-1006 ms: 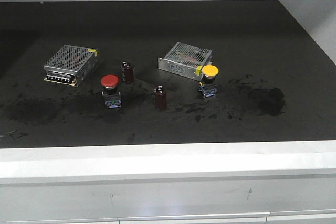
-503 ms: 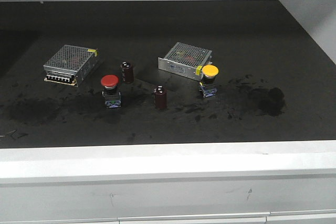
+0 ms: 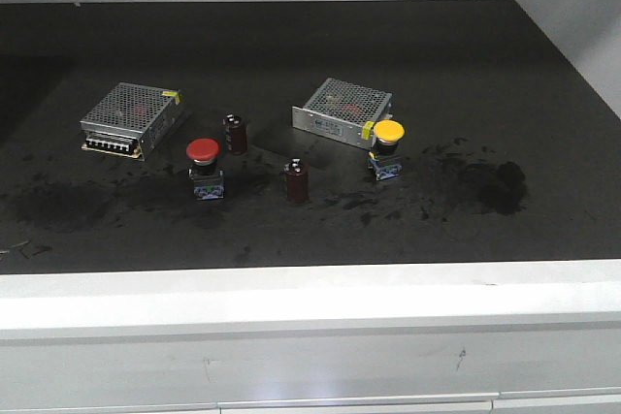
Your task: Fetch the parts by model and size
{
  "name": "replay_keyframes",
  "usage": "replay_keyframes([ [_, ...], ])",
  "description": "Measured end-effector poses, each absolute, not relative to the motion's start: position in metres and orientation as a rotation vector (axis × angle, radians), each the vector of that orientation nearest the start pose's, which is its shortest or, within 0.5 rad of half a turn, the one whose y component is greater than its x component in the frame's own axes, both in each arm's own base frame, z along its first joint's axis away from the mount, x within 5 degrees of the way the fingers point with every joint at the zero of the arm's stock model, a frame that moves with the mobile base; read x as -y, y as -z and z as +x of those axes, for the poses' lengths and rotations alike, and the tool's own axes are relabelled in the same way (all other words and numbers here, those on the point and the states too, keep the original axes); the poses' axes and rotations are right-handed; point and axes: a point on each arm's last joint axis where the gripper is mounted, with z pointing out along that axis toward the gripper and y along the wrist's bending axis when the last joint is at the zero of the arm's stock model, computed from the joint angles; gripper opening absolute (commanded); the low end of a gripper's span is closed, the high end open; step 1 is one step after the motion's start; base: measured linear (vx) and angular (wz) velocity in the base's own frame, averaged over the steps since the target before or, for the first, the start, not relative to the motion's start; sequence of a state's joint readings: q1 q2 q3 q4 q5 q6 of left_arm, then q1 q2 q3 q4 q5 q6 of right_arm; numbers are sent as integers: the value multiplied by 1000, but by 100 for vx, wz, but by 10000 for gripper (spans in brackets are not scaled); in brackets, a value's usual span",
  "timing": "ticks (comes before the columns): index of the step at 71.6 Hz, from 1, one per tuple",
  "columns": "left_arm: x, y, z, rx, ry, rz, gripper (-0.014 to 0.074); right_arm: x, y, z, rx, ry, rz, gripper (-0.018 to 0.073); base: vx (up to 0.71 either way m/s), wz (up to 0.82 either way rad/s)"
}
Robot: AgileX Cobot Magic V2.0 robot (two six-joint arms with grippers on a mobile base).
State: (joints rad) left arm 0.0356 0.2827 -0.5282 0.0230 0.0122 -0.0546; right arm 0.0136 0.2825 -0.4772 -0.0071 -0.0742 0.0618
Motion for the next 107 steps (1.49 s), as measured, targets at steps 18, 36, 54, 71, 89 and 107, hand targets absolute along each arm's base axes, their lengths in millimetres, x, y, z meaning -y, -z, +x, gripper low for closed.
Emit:
replay_keyframes([
  [18, -2, -394, 113, -1668, 16, -46, -7, -2, -411, 110, -1502, -48, 24, -10, 0, 0],
  [36, 7, -360, 157, -1996, 123, -68, -7, -21, -387, 159, -1819, -95, -108, -10, 0, 0],
  [54, 9, -338, 187, -2129, 151, -95, -7, -36, -353, 197, -2027, -108, -184, -10, 0, 0],
  [71, 10, -326, 194, -2219, 149, -95, 39, -38, -330, 210, -2189, -85, -209, 64, 0, 0],
  [89, 10, -325, 195, -2226, 140, -78, 315, -40, -322, 220, -2259, -70, -228, 365, 0, 0],
  [107, 16, -336, 201, -2256, 134, 11, 601, -41, -323, 224, -2274, -74, -219, 548, 0, 0],
])
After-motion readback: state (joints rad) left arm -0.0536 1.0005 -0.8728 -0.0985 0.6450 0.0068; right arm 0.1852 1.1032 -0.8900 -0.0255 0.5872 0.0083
